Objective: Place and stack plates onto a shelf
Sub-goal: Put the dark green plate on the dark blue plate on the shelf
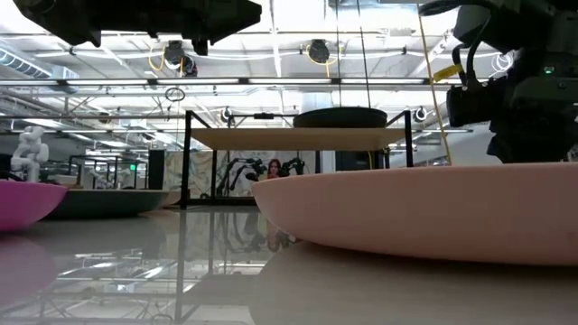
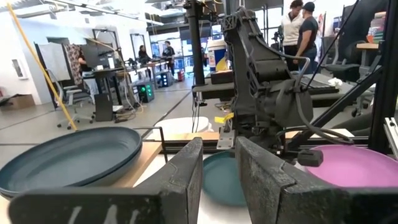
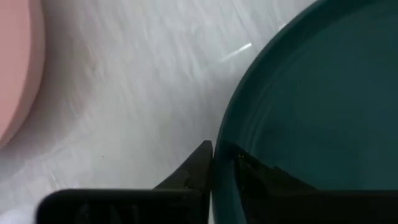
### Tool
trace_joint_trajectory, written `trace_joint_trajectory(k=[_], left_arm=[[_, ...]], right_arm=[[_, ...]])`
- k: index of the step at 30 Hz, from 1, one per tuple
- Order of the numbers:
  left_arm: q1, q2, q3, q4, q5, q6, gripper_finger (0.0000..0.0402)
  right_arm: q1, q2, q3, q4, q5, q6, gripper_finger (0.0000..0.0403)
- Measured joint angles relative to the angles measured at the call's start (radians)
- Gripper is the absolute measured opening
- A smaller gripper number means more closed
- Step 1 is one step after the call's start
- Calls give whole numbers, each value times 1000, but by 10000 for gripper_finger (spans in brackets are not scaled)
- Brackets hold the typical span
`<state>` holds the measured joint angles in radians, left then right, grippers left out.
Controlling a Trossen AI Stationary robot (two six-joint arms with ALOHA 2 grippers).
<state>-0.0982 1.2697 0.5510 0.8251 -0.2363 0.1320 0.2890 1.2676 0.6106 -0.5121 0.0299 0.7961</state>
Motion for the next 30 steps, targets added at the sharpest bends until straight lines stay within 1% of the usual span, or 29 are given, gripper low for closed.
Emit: trace_joint_trajectory(k=[3, 7, 10, 13, 16, 20, 21, 23, 25, 28, 30], left_arm=[[0, 0, 0, -1, 0, 5, 102], [3, 0, 0, -16, -1, 56, 102], [11, 0, 0, -24, -1, 69, 102], [15, 0, 0, -30, -1, 1, 102], [18, 0, 0, -25, -1, -22, 102], [23, 0, 0, -23, -1, -22, 102], [25, 0, 0, -23, -1, -23, 102], [26, 0, 0, -24, -1, -30, 102], [26, 0, 0, -26, -1, -32, 102], [26, 0, 0, -30, -1, -34, 102], [26, 0, 0, -30, -1, -36, 102]], right_arm=[[2, -15, 2, -1, 31, -14, 11], [6, -45, 41, -33, 86, -55, 4], [6, -71, 114, -80, 124, -101, 1], [6, -92, 219, -140, 169, -175, 1], [6, -104, 348, -148, 285, -310, 0], [-4, -102, 500, -137, 539, -577, 0], [-18, -102, 527, -113, 600, -648, 0], [-63, -104, 564, -35, 674, -784, 0], [-126, -102, 586, 27, 674, -887, 0], [-225, -91, 612, 101, 585, -962, 0], [-296, -74, 619, 127, 559, -1014, 0]])
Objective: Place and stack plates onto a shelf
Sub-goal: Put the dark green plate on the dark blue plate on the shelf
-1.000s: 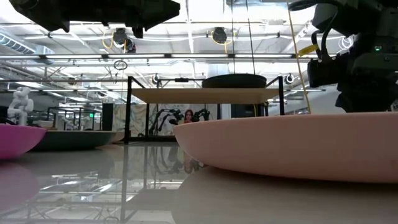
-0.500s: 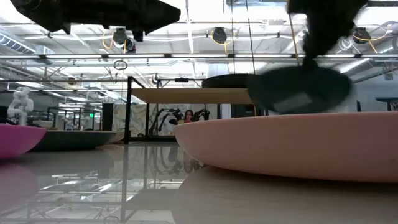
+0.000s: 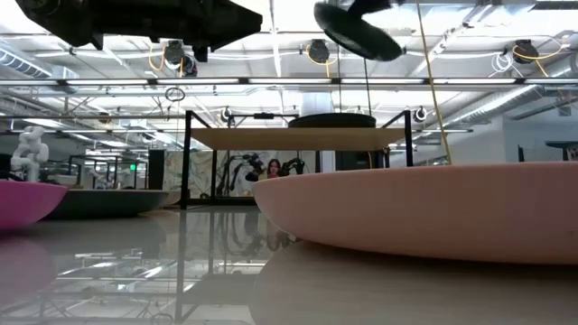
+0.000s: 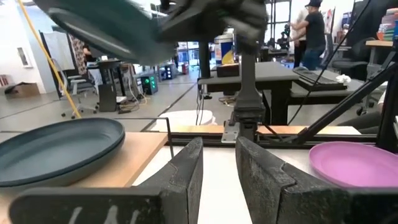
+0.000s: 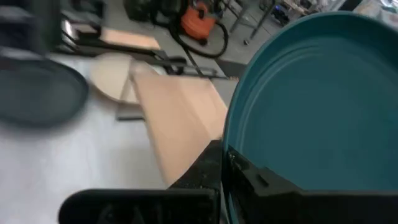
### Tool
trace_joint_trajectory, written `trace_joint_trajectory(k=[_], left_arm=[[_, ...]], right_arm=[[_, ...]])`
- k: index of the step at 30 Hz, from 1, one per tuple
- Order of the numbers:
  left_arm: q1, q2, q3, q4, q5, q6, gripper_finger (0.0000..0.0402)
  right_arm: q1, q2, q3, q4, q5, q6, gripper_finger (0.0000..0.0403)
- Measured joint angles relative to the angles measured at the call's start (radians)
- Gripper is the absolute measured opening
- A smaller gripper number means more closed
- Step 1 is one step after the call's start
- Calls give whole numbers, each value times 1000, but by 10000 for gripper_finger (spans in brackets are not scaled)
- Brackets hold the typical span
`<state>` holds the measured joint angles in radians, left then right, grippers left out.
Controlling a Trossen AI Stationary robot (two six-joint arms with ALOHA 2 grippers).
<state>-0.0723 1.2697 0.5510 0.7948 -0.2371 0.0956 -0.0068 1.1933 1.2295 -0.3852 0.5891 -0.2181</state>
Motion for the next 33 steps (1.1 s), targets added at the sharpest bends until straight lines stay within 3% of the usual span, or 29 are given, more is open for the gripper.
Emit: trace_joint_trajectory(k=[9, 13, 18, 26, 33], left_arm=[[10, 0, 0, -10, 0, 5, 102], [10, 0, 0, -16, 0, 4, 102], [10, 0, 0, -23, 0, 4, 102], [9, 0, 0, -22, 0, 27, 102], [10, 0, 0, -22, 0, -15, 102]], right_arm=[[-296, 206, 53, 33, -300, -50, 0], [-360, 298, 68, 5, -312, -64, 0], [-387, 349, 69, -60, -371, -47, 0], [-383, 322, 71, -147, -436, 19, 3], [-379, 236, 69, -85, -434, 19, 57]])
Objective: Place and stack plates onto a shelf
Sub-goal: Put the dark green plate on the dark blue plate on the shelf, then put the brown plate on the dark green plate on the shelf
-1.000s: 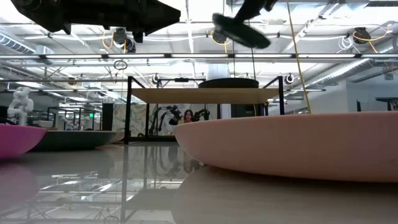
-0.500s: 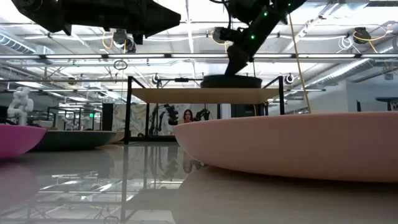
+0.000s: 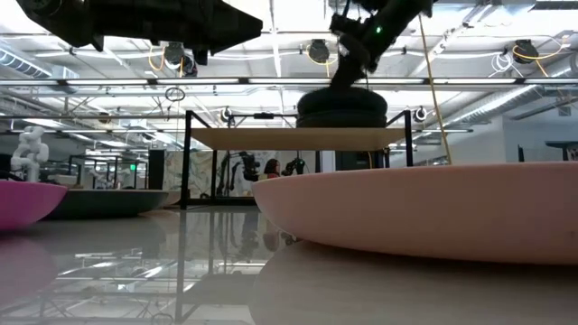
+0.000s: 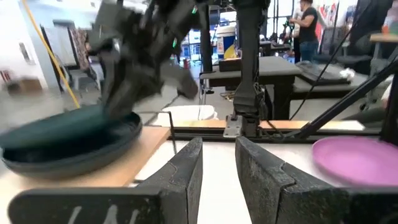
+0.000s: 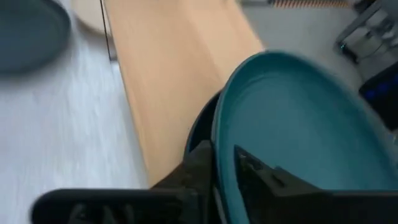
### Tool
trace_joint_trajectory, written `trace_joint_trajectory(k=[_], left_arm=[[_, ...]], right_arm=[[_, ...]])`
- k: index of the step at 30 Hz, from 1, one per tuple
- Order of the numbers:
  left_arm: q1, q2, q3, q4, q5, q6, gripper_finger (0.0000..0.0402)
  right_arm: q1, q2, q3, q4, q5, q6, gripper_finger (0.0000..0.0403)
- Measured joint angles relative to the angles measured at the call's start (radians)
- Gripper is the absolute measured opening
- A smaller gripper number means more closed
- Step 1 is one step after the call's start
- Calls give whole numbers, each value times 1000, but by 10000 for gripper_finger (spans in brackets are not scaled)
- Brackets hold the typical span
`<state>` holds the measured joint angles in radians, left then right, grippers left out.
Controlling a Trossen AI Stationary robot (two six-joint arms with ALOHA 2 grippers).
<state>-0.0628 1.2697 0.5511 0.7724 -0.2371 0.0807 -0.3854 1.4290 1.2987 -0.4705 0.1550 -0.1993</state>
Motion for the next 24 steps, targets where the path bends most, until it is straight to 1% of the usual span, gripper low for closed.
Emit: trace_joint_trajectory(k=[2, 5, 7, 9, 11, 13, 17, 21, 24], left_arm=[[0, 0, 0, -3, 0, -43, 102], [0, 0, 0, -22, 0, -49, 102], [0, -1, 0, -46, 0, -48, 102], [0, -12, 12, -126, -21, -57, 102], [-1, -29, 50, -279, -75, -91, 102], [-5, -41, 110, -494, -150, -141, 102], [-19, -40, 242, -926, -270, -304, 102], [-23, -34, 320, -1251, -288, -498, 102], [-18, -33, 346, -1444, -288, -618, 102]], right_arm=[[8, -40, 0, 11, 0, 0, 81], [37, -123, 0, 3, -1, 3, 112], [65, -184, 0, -10, -1, 39, 125], [103, -248, -1, -50, -1, 85, 130], [157, -321, -21, -69, 1, 124, 130], [222, -396, -72, -57, 0, 167, 127], [370, -530, -250, 88, 0, 229, 119], [517, -621, -428, 298, 11, 224, 117], [591, -650, -525, 401, 59, 224, 116]])
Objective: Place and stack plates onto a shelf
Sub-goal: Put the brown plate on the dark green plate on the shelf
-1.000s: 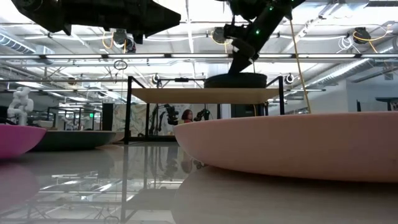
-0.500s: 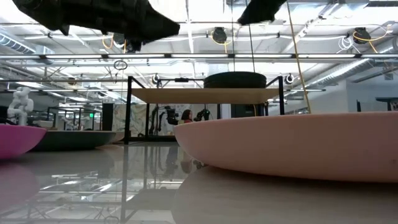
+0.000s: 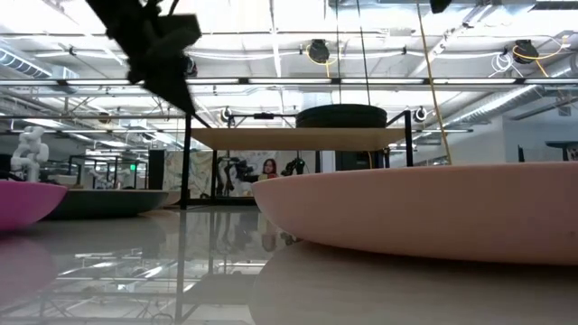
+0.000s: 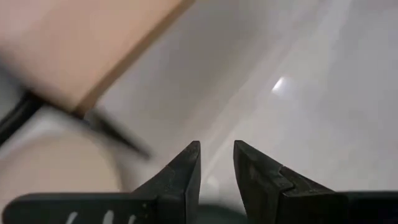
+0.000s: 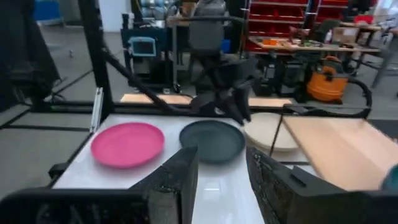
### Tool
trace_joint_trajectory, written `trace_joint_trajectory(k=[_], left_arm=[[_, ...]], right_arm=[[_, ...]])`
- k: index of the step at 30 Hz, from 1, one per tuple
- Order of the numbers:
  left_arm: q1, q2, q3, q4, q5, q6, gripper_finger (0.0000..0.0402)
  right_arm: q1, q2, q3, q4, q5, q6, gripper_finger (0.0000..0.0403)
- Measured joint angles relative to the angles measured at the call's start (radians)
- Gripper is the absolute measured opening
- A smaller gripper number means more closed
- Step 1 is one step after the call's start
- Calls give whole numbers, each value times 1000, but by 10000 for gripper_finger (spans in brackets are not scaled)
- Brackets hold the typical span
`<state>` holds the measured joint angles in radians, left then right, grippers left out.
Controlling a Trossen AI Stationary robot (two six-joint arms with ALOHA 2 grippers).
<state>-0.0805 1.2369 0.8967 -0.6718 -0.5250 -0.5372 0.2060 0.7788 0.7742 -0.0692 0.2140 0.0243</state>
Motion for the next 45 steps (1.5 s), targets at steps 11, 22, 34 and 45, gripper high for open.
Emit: trace_joint_trajectory(k=[11, 22, 34, 45], left_arm=[[147, 6, -79, -189, 99, -63, 102], [326, 6, -244, -19, 227, 26, 102], [423, 6, -368, 137, 179, 37, 102], [439, 4, -393, 196, 200, 35, 19]], right_arm=[[89, 8, -169, 110, 99, 7, 116], [137, 6, -209, 134, 99, 18, 116], [146, 7, -209, 156, 99, -9, 116], [152, 7, -209, 156, 99, 16, 116]])
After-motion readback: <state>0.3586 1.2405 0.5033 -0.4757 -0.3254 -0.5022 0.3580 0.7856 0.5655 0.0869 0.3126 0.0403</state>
